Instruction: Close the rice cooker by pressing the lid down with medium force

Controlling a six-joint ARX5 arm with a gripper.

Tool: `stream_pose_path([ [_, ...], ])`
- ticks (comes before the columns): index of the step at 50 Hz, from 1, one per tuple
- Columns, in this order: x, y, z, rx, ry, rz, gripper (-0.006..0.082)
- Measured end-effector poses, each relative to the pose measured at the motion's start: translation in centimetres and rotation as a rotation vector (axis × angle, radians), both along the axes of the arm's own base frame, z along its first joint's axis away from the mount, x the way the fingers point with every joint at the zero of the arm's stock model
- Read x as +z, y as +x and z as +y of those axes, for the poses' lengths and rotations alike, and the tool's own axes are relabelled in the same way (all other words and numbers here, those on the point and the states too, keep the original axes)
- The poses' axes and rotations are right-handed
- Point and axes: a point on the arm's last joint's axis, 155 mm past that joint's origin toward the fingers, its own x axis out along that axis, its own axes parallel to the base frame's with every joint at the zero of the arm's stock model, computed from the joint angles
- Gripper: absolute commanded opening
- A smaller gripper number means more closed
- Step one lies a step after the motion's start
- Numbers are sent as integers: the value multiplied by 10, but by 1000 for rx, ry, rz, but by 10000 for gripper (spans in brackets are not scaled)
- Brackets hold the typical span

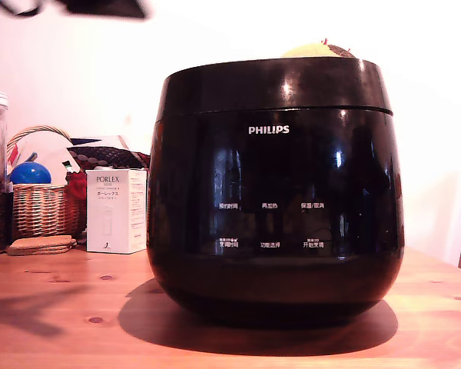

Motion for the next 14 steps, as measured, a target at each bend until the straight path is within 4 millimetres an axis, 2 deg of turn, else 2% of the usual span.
stream_pose_path([
  [7,0,13,26,73,1,0,-21],
  [14,0,20,42,115,3,0,-21],
])
